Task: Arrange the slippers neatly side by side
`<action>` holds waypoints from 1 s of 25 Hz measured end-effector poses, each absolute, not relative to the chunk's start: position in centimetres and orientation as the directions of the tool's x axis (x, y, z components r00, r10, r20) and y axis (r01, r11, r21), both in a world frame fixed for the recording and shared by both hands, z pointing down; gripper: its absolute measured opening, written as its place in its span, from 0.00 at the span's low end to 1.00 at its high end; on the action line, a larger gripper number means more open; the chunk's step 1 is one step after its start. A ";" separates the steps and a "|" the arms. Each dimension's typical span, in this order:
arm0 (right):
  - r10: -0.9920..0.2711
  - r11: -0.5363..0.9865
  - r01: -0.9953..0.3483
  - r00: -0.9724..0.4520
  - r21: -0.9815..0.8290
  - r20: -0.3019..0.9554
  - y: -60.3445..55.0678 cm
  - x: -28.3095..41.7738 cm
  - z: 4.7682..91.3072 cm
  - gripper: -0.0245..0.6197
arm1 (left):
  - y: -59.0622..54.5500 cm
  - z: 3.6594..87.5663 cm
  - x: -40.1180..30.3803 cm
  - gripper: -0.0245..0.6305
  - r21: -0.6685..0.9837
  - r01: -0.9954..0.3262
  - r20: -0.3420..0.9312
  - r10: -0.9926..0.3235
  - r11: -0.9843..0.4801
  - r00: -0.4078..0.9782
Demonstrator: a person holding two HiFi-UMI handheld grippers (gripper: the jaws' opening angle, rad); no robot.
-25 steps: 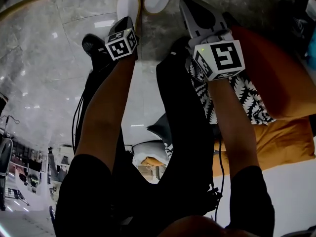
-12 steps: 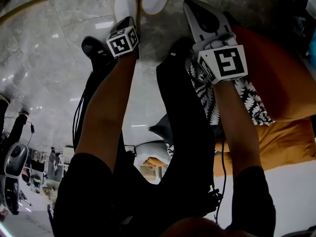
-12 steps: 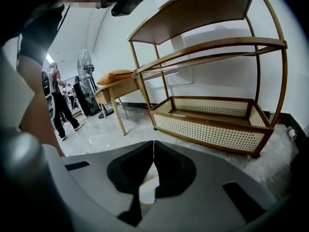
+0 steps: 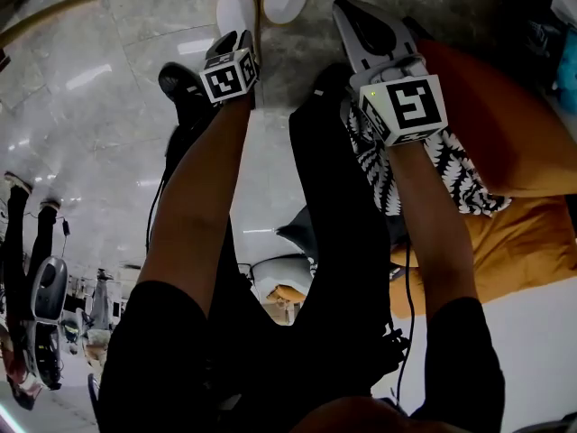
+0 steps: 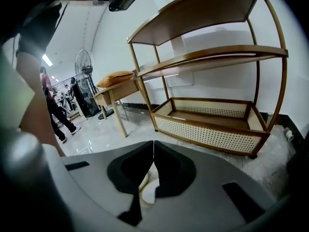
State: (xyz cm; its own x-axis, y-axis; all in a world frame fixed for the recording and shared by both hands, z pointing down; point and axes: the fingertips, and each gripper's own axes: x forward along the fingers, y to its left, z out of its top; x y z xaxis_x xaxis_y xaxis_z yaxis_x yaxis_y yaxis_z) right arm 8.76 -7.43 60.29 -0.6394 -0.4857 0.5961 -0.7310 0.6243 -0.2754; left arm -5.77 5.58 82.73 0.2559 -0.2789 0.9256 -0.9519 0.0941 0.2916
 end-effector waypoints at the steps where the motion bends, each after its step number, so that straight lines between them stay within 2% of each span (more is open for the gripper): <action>1: -0.490 0.623 -0.732 -0.639 -0.274 0.593 -7.6 8.7 59.2 0.09 | 5.1 81.3 -5.8 0.21 0.292 -0.953 0.923 -0.285 0.082 0.259; 5: -0.521 0.605 -0.745 -0.636 -0.279 0.569 -8.7 7.8 53.7 0.09 | 2.3 73.8 -6.8 0.17 0.298 -0.954 0.893 -0.348 -0.014 0.284; 9: -0.562 0.591 -0.759 -0.629 -0.271 0.537 -10.7 5.9 47.4 0.09 | -2.7 64.9 -7.8 0.11 0.342 -0.932 0.812 -0.462 -0.117 0.356; 14: -0.606 0.601 -0.763 -0.629 -0.238 0.487 -13.2 4.1 40.5 0.09 | -9.6 52.7 -8.4 0.07 0.388 -0.893 0.642 -0.627 -0.229 0.440; 18: -0.667 0.558 -0.800 -0.590 -0.220 0.455 -14.5 3.8 36.9 0.09 | -12.8 43.8 -7.8 0.06 0.437 -0.827 0.455 -0.705 -0.355 0.543; 21: -0.707 0.490 -0.833 -0.552 -0.257 0.443 -14.8 3.7 35.9 0.09 | -14.3 39.5 -8.2 0.06 0.382 -0.834 0.369 -0.762 -0.397 0.532; 25: -0.702 0.456 -0.842 -0.539 -0.288 0.465 -14.4 2.2 36.9 0.09 | -15.4 37.7 -10.1 0.06 0.315 -0.882 0.336 -0.828 -0.351 0.449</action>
